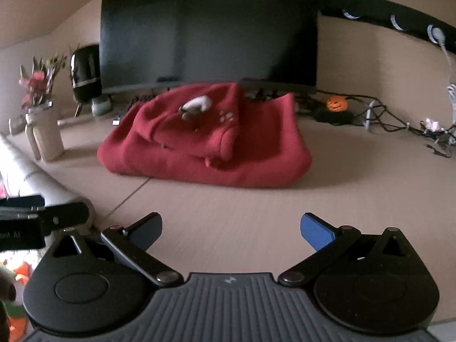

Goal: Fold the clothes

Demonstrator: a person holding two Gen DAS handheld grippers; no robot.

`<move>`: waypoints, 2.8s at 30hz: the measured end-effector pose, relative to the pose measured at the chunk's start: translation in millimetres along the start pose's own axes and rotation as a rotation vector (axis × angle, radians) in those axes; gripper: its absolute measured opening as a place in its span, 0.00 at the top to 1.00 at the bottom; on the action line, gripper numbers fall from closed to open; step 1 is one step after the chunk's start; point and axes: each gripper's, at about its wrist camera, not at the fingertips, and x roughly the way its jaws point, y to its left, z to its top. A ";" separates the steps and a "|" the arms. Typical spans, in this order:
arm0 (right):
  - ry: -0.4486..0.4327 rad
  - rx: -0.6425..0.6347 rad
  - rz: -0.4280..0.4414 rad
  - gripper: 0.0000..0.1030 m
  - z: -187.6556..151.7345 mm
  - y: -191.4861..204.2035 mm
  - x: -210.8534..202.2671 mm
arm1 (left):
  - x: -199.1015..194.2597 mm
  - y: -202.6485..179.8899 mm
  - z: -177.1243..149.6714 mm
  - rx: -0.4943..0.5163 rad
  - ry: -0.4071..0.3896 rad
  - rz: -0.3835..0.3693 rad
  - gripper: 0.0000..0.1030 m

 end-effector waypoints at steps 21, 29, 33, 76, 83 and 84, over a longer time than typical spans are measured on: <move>-0.013 0.021 0.006 0.00 -6.8 2.0 -18.4 | -32.7 -6.6 -16.8 -0.001 -0.010 0.008 0.00; -0.007 0.020 0.010 0.00 -5.5 5.6 -14.4 | -31.8 -4.1 -14.5 0.000 -0.015 0.002 0.00; -0.002 0.026 0.008 0.00 -5.5 4.5 -13.2 | -29.8 -6.4 -13.5 0.015 -0.013 -0.006 0.00; 0.035 0.023 0.017 0.00 -7.8 7.2 -5.7 | -20.1 -4.2 -14.0 0.018 0.022 -0.008 0.00; 0.027 0.012 0.014 0.00 -8.2 8.6 -7.9 | -21.5 -5.0 -14.5 0.027 0.015 -0.009 0.00; 0.025 0.011 0.014 0.00 -8.1 8.6 -8.6 | -22.0 -4.8 -14.6 0.025 0.013 -0.009 0.00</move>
